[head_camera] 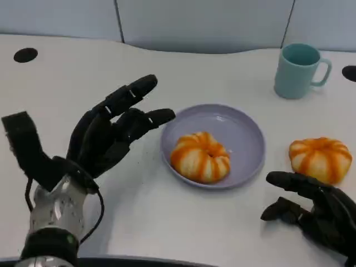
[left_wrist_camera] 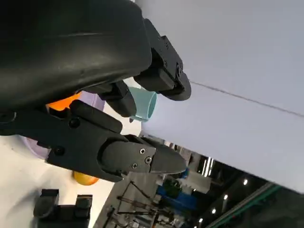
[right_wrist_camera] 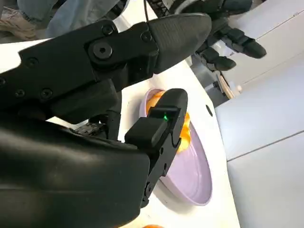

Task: Grasp the bread from the table and place it into the plate.

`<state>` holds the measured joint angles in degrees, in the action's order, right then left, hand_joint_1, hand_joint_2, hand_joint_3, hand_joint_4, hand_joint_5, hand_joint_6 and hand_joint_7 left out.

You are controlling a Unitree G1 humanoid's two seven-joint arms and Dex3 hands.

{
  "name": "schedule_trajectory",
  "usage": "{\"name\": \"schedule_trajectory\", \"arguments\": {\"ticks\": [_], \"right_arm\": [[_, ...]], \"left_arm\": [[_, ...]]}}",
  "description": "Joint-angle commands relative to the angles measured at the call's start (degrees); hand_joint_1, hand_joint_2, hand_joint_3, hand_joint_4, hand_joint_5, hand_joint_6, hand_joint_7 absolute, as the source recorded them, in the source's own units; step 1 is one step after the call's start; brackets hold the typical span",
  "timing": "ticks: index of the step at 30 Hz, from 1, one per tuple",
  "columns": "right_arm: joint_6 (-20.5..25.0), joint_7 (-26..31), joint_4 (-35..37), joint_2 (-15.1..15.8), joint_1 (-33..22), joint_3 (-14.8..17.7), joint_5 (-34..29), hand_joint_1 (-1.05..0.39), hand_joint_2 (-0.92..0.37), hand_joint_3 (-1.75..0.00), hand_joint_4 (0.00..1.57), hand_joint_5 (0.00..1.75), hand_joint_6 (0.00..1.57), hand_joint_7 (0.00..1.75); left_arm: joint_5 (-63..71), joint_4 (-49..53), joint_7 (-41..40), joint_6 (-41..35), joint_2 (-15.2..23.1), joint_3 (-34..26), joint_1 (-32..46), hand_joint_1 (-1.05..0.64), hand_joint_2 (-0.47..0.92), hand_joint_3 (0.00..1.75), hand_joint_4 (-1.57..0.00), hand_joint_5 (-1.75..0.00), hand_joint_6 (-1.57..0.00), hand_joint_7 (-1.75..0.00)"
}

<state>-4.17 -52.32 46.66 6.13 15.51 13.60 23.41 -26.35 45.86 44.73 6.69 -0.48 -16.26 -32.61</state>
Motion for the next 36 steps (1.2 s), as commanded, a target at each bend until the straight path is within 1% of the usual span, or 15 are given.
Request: {"name": "schedule_trajectory", "arguments": {"ticks": [1,3,7,10,12,15,18,22,23,25,26,32,34,36], "right_arm": [[0.0,0.4,1.3,0.8,-1.1,0.3,-0.4,-0.41,-0.92,-0.13,0.54,1.13,0.78,0.38],[-0.4,0.4,1.4,0.8,-1.1,0.3,-0.5,-0.41,-0.92,-0.13,0.54,1.13,0.79,0.38],[-0.9,0.5,1.3,0.8,-1.2,0.1,-0.7,-0.42,-0.92,-0.13,0.55,1.13,0.79,0.38],[-0.8,1.0,1.1,0.8,-1.2,-0.1,-0.9,-0.43,-0.92,-0.13,0.55,1.13,0.79,0.38],[-0.3,1.4,0.6,0.8,-1.3,-0.2,-0.9,-0.43,-0.92,-0.12,0.56,1.13,0.8,0.38],[0.5,1.6,0.1,0.9,-1.4,-0.3,-0.7,-0.42,-0.92,-0.12,0.56,1.13,0.8,0.37],[0.9,1.7,-0.1,0.9,-1.5,-0.3,-0.6,-0.42,-0.92,-0.11,0.56,1.13,0.79,0.37],[0.1,0.7,0.8,0.9,-1.2,-0.1,-0.5,-0.42,-0.92,-0.12,0.56,1.14,0.8,0.36],[0.3,0.8,0.8,0.9,-1.1,-0.1,-0.5,-0.42,-0.92,-0.12,0.56,1.14,0.8,0.36],[0.6,0.9,0.8,0.8,-1.1,0.0,-0.4,-0.41,-0.92,-0.12,0.57,1.14,0.8,0.36],[0.8,0.8,0.7,0.8,-1.1,0.1,-0.3,-0.41,-0.92,-0.11,0.56,1.13,0.8,0.36],[0.5,1.3,0.2,0.8,-1.4,-0.2,-0.7,-0.42,-0.92,-0.11,0.57,1.13,0.81,0.35],[0.2,1.1,0.2,0.8,-1.4,-0.2,-0.8,-0.43,-0.92,-0.12,0.56,1.13,0.8,0.35],[0.5,1.1,0.3,0.9,-1.4,-0.1,-0.6,-0.43,-0.92,-0.11,0.56,1.13,0.81,0.34]], "left_arm": [[-1.3,-7.3,-3.6,-2.4,-0.4,-0.6,5.5,-0.57,0.92,0.26,-0.37,-1.11,-0.64,-0.11],[-1.6,-10.0,-5.0,-3.0,-0.8,-0.5,7.7,-0.55,0.92,0.29,-0.36,-1.19,-0.65,-0.12],[-3.2,-16.3,-7.8,-7.3,-1.2,-0.6,12.3,-0.55,0.92,0.28,-0.33,-1.31,-0.66,-0.15],[-4.0,-19.3,-8.4,-9.1,-1.0,-0.4,14.8,-0.53,0.92,0.33,-0.31,-1.42,-0.65,-0.21],[-4.4,-21.1,-9.2,-9.9,-1.2,-0.5,16.4,-0.53,0.92,0.34,-0.3,-1.44,-0.64,-0.22],[-4.9,-23.3,-10.4,-10.7,-1.6,-0.8,19.4,-0.51,0.92,0.41,-0.33,-1.45,-0.63,-0.24],[-5.3,-24.4,-11.0,-11.4,-1.6,-0.5,20.3,-0.51,0.92,0.43,-0.34,-1.45,-0.63,-0.25],[-4.8,-27.1,-12.4,-11.4,-1.3,-0.3,24.6,-0.49,0.92,0.43,-0.31,-1.58,-0.62,-0.34],[-4.9,-27.2,-12.4,-11.6,-1.1,-0.3,25.1,-0.49,0.92,0.43,-0.31,-1.58,-0.62,-0.35],[-4.8,-27.4,-12.6,-11.7,-0.7,-0.3,25.8,-0.48,0.92,0.45,-0.33,-1.56,-0.54,-0.53],[-4.6,-27.5,-12.7,-11.7,-0.6,-0.2,26.1,-0.48,0.92,0.45,-0.34,-1.56,-0.52,-0.56],[-5.4,-29.8,-14.0,-14.5,-0.1,-0.2,28.2,-0.46,0.92,0.43,-0.4,-1.55,-0.49,-0.67],[-5.3,-30.2,-14.6,-14.9,-0.3,-0.3,28.6,-0.46,0.92,0.43,-0.41,-1.53,-0.48,-0.73],[-4.7,-30.8,-15.6,-15.0,-0.4,0.0,29.2,-0.45,0.92,0.43,-0.43,-1.5,-0.46,-0.75]]}}
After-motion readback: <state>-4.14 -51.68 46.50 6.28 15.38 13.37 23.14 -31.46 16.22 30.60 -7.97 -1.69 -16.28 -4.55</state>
